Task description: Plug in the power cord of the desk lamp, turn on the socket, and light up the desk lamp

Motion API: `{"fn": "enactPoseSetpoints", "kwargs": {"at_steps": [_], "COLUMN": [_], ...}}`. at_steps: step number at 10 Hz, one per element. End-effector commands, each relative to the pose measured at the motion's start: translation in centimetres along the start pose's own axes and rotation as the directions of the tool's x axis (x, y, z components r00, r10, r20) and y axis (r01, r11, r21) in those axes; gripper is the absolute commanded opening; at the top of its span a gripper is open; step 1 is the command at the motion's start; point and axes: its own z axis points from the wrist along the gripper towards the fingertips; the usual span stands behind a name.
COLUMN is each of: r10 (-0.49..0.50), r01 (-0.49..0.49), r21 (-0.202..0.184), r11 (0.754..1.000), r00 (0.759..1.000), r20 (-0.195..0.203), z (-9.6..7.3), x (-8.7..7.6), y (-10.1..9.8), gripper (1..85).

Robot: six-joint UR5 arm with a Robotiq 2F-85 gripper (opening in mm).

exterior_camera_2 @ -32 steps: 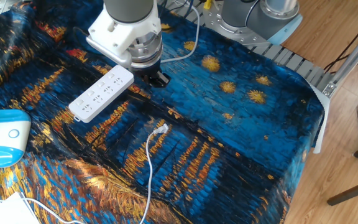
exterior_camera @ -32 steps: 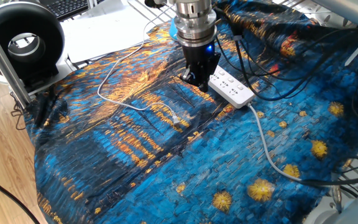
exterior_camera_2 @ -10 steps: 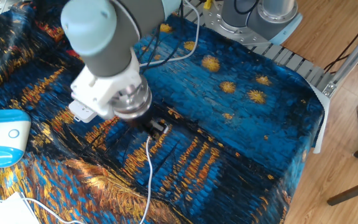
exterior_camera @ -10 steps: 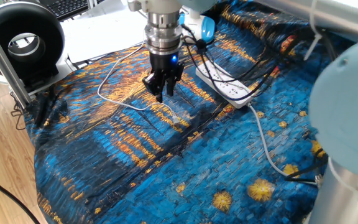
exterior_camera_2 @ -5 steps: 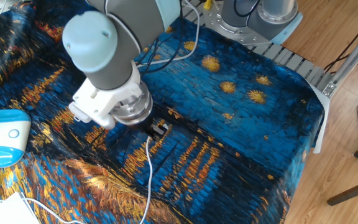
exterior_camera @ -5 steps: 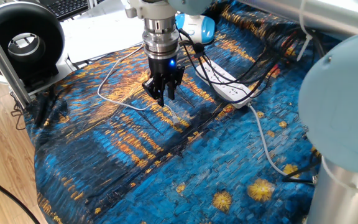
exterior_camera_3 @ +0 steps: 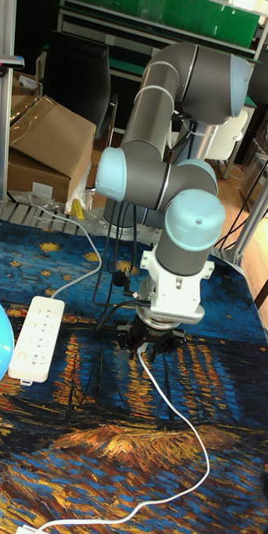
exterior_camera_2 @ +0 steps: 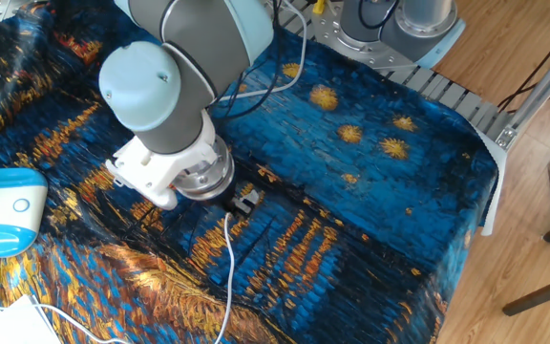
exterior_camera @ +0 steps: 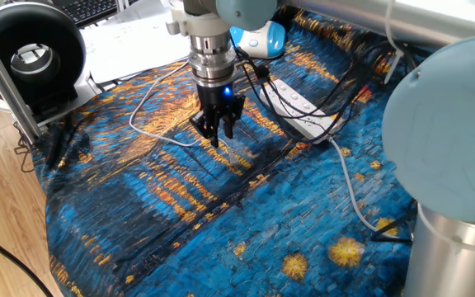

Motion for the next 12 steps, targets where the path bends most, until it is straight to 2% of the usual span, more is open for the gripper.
{"fn": "enactPoseSetpoints", "kwargs": {"at_steps": [1,2,4,7,10,12], "r10": [0.019,0.035,0.078,0.096,0.103,0.111], "r01": [-0.019,-0.037,-0.082,-0.099,-0.106,-0.115], "r21": [-0.016,-0.028,-0.078,-0.061,-0.065,-0.066], "r11": [1.000,0.999,0.994,0.993,0.992,0.991], "r00": [0.999,0.998,0.995,0.994,0.993,0.992], "r20": [-0.050,-0.060,-0.062,-0.052,-0.056,-0.055], "z": [0.8,0.7,0.8,1.2,2.0,2.0], "x": [2.0,2.4,2.3,2.0,1.5,1.3], "y": [-0.6,-0.3,1.3,1.0,0.8,0.8], "gripper": [41.0,41.0,41.0,41.0,40.3,39.7]}}
